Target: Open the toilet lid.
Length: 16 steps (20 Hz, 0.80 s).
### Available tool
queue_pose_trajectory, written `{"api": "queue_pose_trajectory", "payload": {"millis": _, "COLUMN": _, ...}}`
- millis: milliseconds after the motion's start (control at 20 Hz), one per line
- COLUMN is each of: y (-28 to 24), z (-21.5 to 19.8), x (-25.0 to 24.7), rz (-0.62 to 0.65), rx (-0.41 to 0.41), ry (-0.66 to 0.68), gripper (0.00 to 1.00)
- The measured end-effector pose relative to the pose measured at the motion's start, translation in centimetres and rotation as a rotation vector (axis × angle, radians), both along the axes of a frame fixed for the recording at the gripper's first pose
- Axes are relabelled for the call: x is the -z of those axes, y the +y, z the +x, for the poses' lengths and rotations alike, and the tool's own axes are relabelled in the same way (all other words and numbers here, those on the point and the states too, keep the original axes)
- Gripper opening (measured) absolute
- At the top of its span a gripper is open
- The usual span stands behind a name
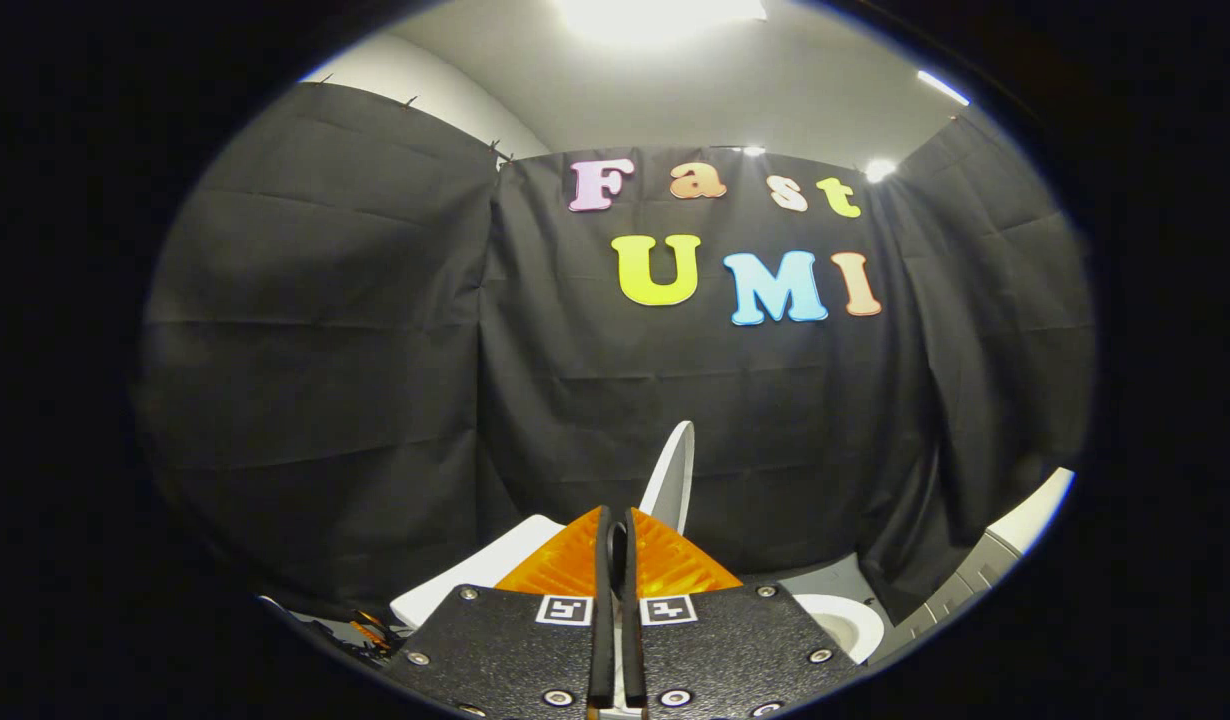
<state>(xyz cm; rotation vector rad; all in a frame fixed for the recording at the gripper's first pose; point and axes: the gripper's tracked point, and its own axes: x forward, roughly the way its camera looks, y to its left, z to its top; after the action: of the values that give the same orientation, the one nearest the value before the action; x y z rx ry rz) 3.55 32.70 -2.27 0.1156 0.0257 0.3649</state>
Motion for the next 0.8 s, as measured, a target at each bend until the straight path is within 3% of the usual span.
{"api": "queue_pose_trajectory", "payload": {"millis": 350, "y": 5.1, "z": -0.2, "x": -0.6, "rz": -0.118, "rx": -0.067, "ry": -0.027, "gripper": 0.03}}
{"api": "queue_pose_trajectory", "payload": {"millis": 800, "y": 11.0, "z": -0.6, "x": -0.3, "rz": -0.108, "rx": -0.152, "ry": -0.015, "gripper": 0.03}}
